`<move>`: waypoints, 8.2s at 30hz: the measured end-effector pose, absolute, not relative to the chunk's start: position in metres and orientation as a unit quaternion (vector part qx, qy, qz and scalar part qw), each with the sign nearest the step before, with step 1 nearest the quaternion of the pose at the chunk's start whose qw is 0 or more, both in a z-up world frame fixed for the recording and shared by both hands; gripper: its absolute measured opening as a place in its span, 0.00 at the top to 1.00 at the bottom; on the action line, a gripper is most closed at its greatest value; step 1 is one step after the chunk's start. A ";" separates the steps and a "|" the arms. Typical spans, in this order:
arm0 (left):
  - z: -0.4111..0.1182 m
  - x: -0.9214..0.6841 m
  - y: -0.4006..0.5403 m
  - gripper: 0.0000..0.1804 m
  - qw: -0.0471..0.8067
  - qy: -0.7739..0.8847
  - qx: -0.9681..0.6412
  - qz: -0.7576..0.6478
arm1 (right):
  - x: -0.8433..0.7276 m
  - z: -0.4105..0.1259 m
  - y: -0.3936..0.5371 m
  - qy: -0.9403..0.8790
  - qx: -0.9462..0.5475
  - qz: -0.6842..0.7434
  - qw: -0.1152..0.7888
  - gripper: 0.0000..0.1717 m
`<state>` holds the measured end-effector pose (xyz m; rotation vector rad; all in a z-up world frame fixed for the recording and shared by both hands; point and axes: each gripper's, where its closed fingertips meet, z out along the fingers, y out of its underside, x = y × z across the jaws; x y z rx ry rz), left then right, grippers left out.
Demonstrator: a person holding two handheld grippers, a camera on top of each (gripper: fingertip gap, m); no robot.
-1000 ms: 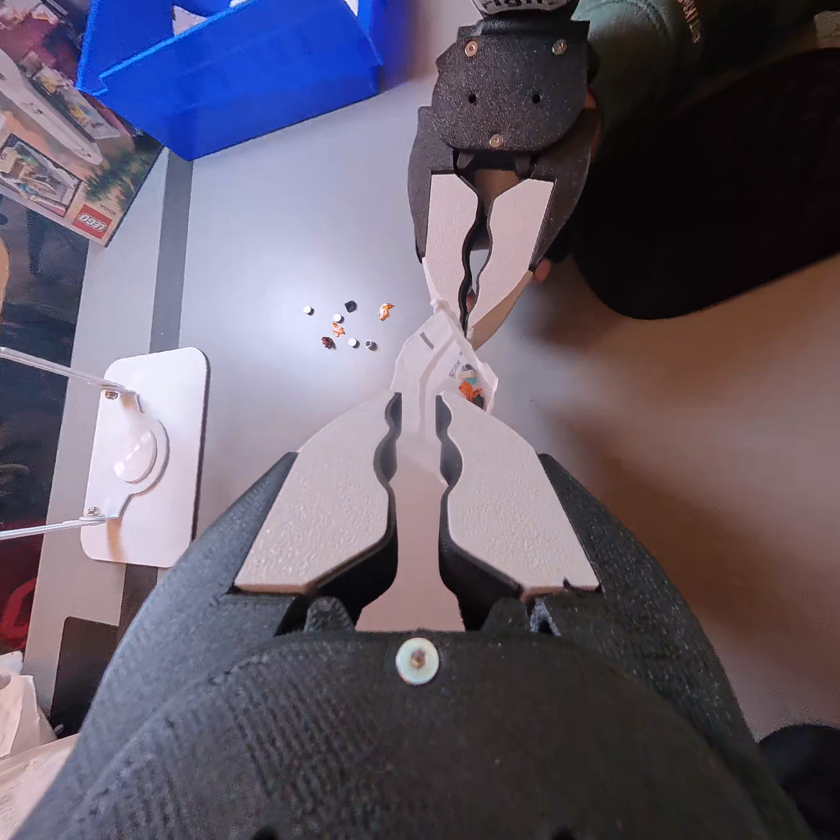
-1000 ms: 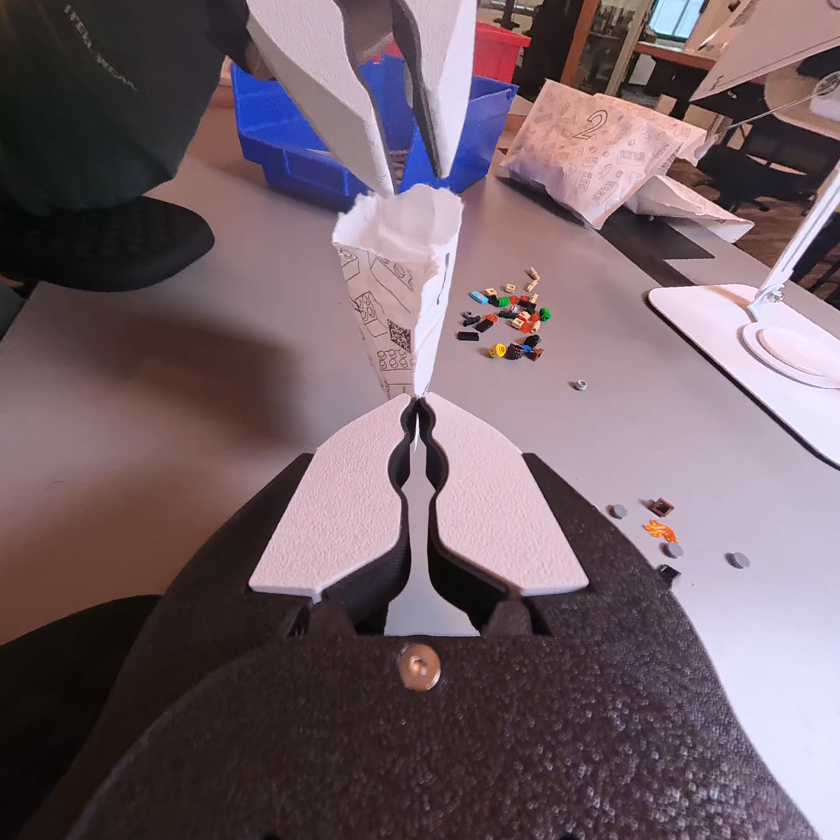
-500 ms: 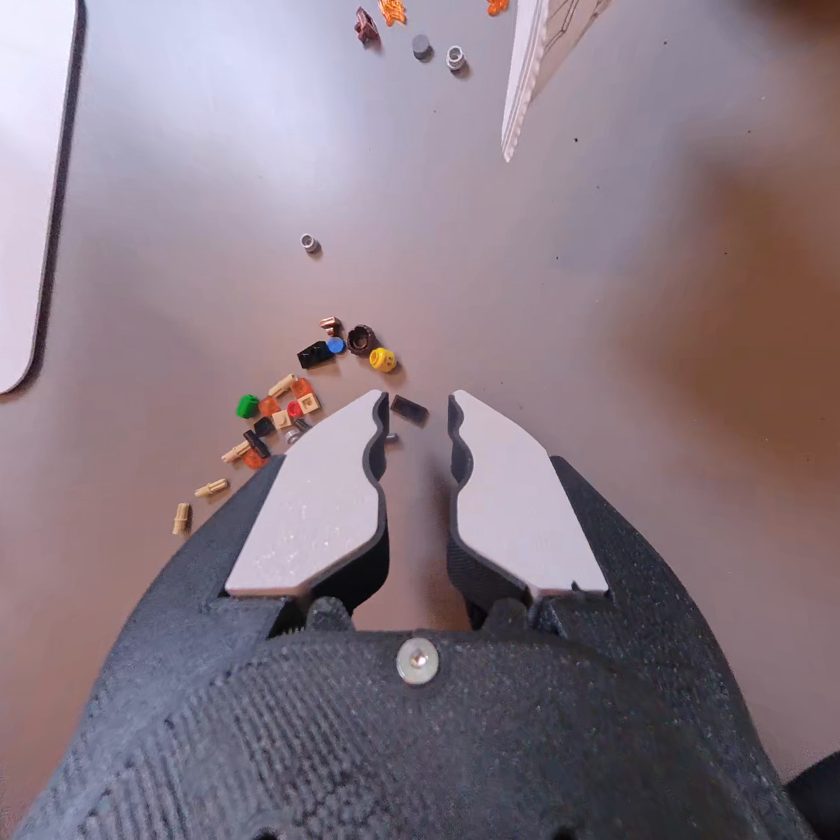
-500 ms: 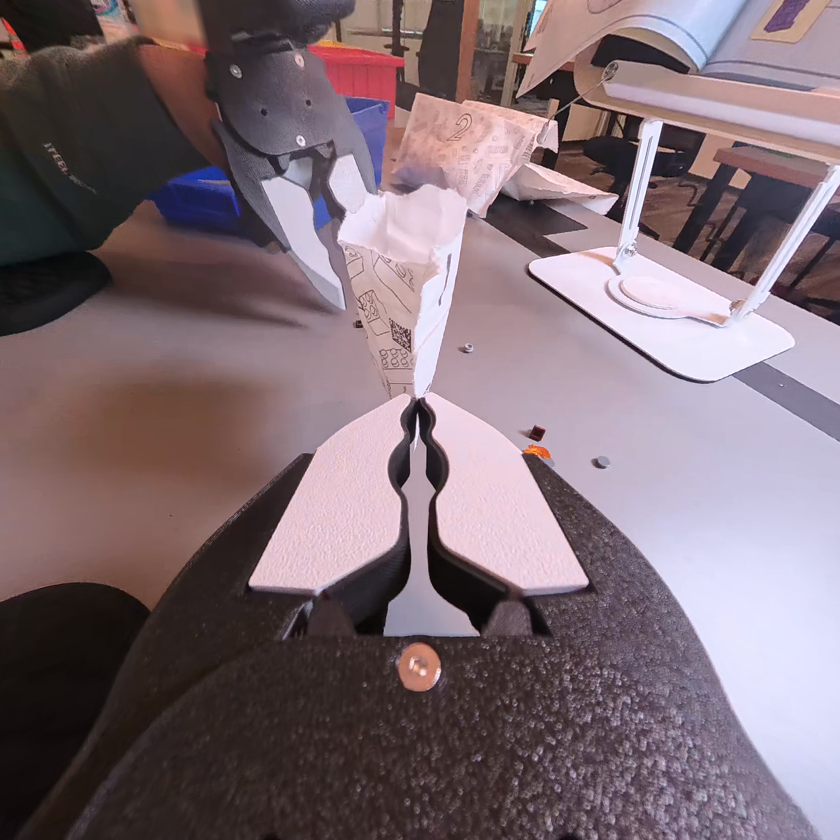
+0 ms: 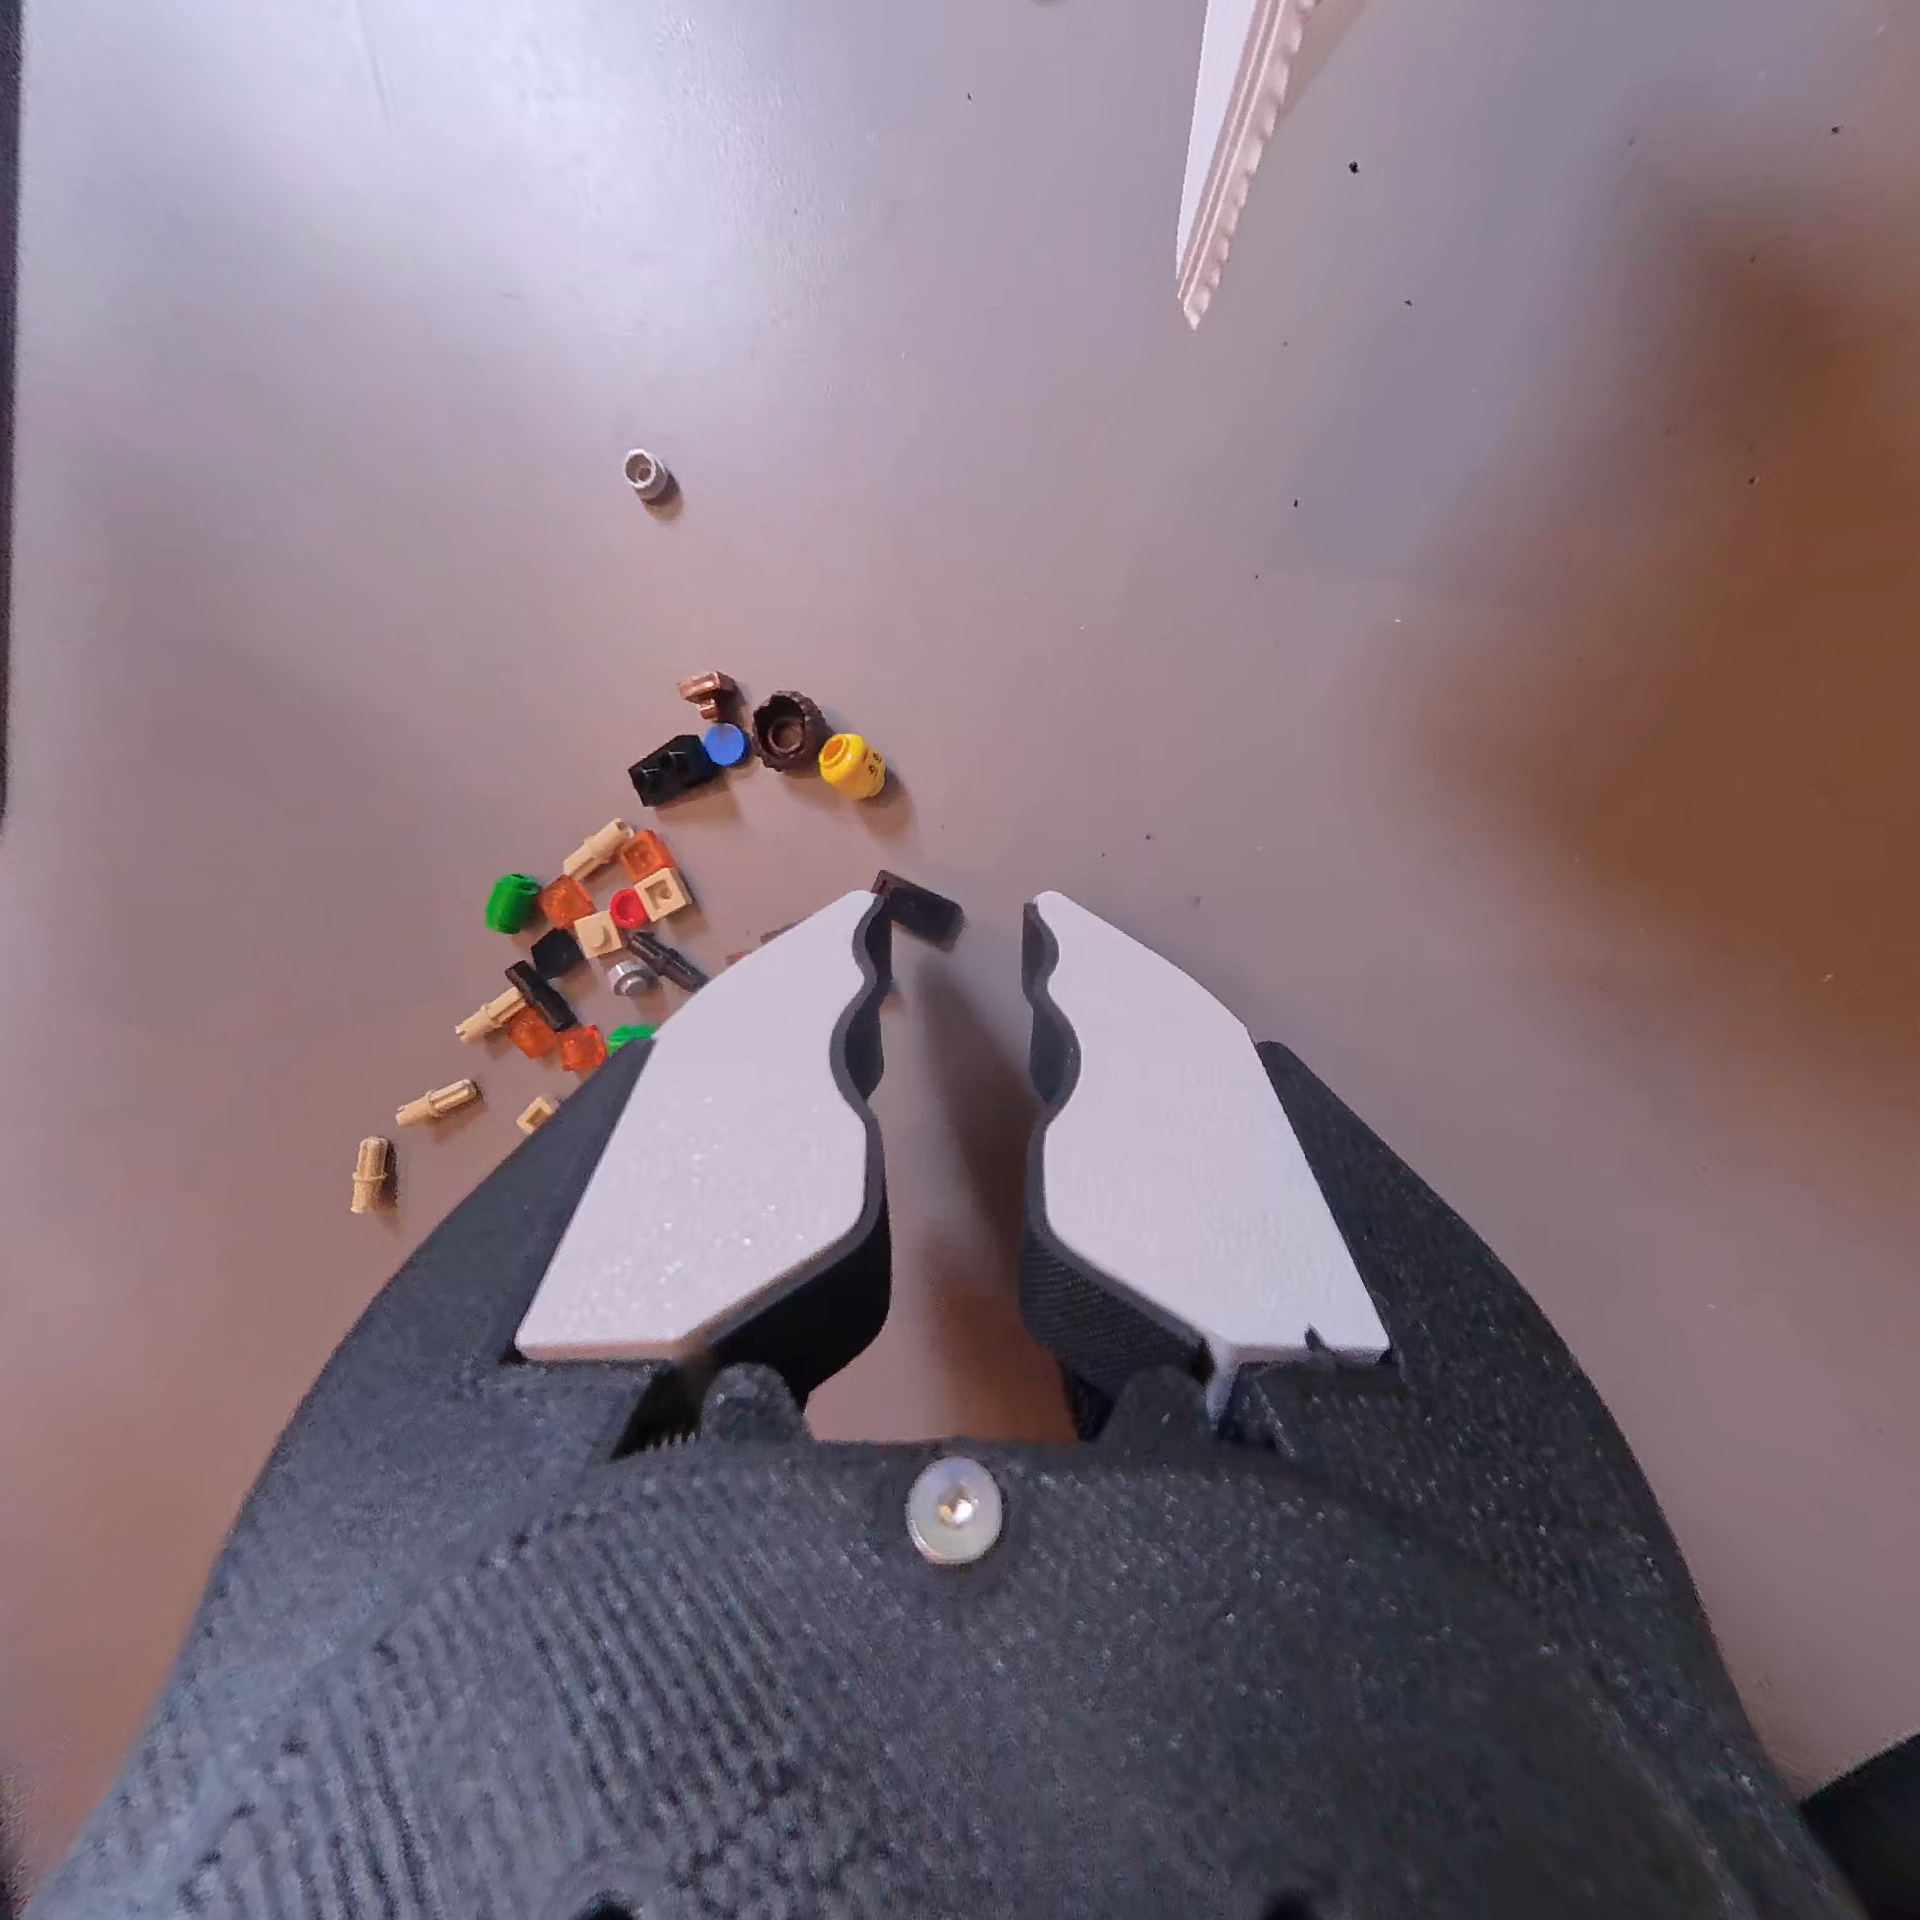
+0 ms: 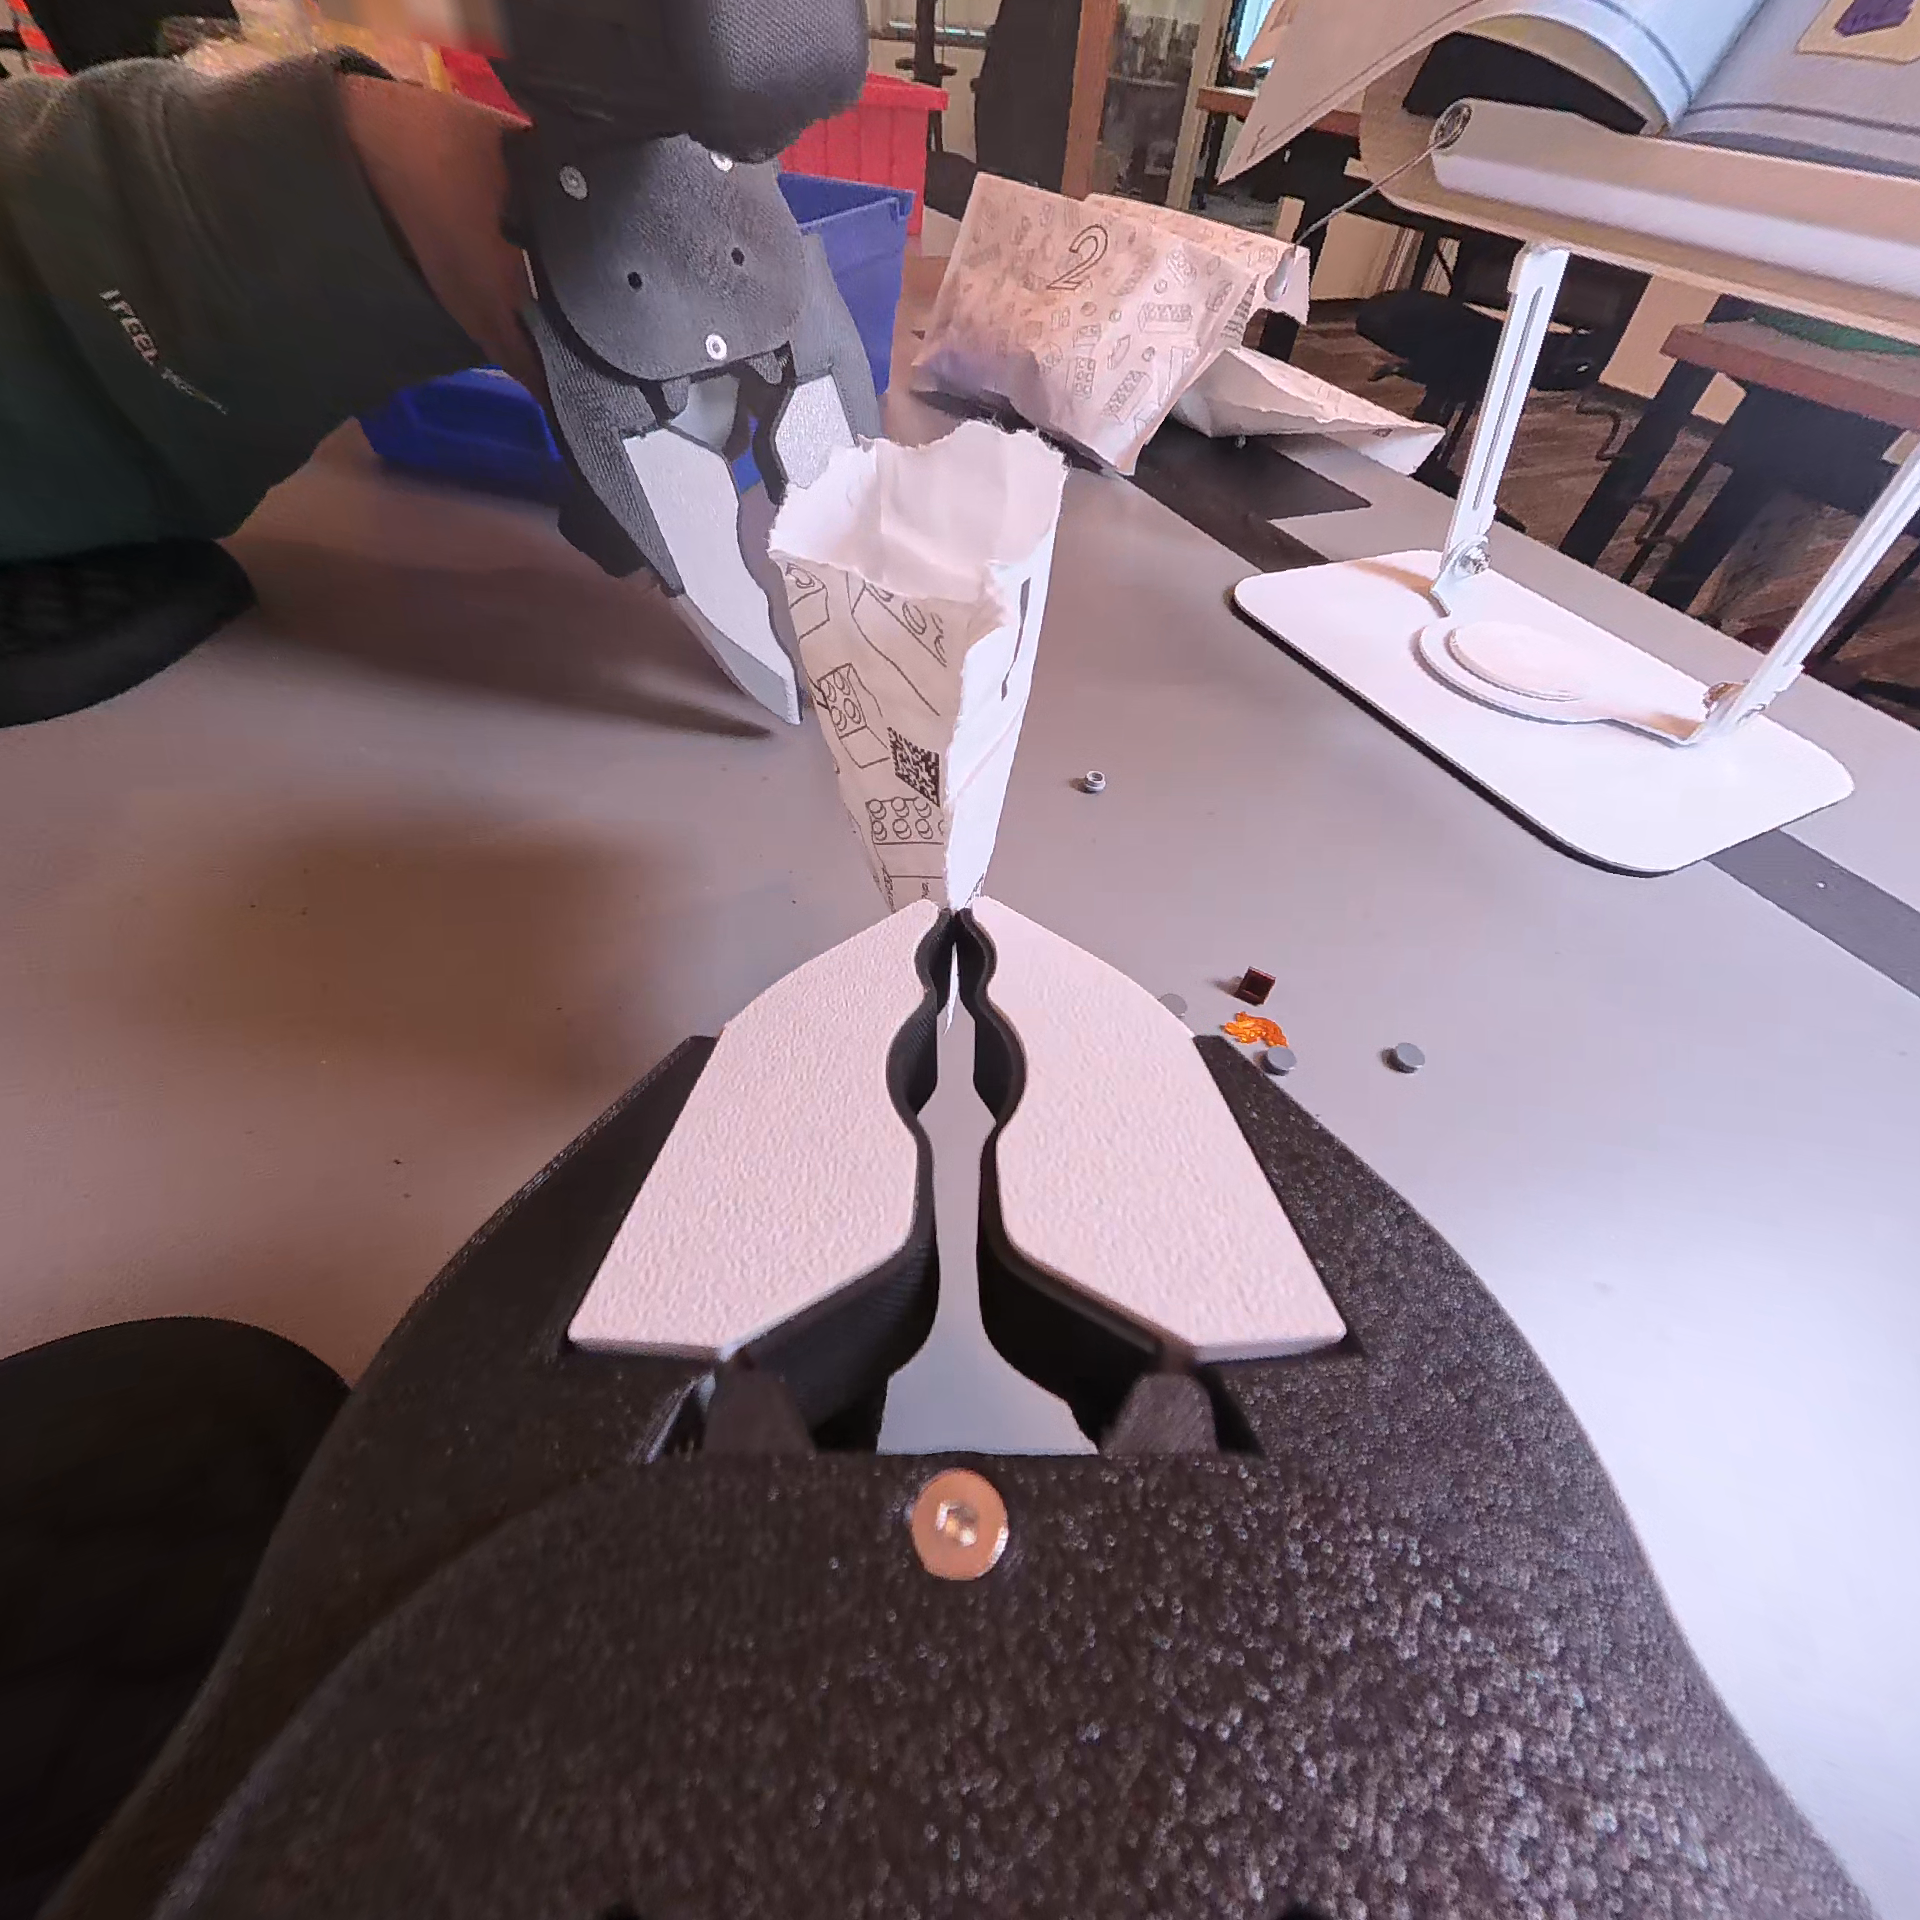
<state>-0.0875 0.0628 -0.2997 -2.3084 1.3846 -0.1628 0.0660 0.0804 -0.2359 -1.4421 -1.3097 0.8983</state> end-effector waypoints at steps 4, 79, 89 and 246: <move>-0.300 -0.092 0.062 0.87 0.216 0.499 -0.837 -0.056 | 0.067 -0.236 0.080 -0.537 -0.590 0.370 0.476 1.00; -0.306 -0.088 0.066 0.95 0.241 0.480 -0.841 -0.066 | 0.066 -0.247 0.075 -0.576 -0.582 0.335 0.466 1.00; -0.290 -0.097 0.065 0.86 0.257 0.478 -0.836 -0.079 | 0.067 -0.246 0.076 -0.573 -0.584 0.335 0.468 1.00; -0.202 0.024 0.040 0.82 0.457 0.536 -0.688 -0.176 | 0.061 -0.250 0.059 -0.609 -0.553 0.307 0.479 1.00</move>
